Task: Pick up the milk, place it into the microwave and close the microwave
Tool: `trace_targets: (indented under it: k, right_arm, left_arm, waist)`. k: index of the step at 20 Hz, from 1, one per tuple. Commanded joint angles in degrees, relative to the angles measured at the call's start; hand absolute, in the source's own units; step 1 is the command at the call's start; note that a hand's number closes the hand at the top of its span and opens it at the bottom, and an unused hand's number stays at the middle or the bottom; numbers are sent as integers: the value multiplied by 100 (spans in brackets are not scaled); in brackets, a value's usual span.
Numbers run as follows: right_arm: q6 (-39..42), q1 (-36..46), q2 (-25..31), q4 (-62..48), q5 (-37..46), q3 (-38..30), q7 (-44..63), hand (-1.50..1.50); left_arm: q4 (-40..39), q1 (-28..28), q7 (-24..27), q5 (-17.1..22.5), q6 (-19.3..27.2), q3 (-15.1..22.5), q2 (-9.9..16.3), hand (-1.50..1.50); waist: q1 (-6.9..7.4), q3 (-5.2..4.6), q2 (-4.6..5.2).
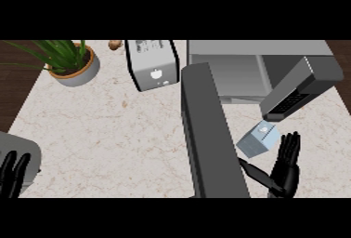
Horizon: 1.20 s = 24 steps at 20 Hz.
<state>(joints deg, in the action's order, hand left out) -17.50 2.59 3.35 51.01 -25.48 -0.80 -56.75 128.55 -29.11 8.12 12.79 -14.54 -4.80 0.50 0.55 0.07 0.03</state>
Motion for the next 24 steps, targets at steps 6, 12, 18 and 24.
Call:
trace_targets:
  k: [6,12,18,24]
  right_arm:
    - [-252,430,-283,-314,296,-231,-1110,150]
    - [-115,395,16,359,247,-275,-433,150]
    - [2361,949,1677,-507,547,326,322,150]
    - [3215,1278,1823,-749,597,352,155,150]
  left_arm:
    - [-348,-29,337,-106,3,138,-45,-150]
    - [-174,54,-19,337,-195,-339,63,-150]
    - [-220,83,-48,357,-258,-192,94,-150]
    - [106,-349,-19,560,-406,-267,-2,-150]
  waist:
    - [-6,-6,-2]
    - [-31,-8,-11]
    - [71,0,22]
    - [29,-5,-8]
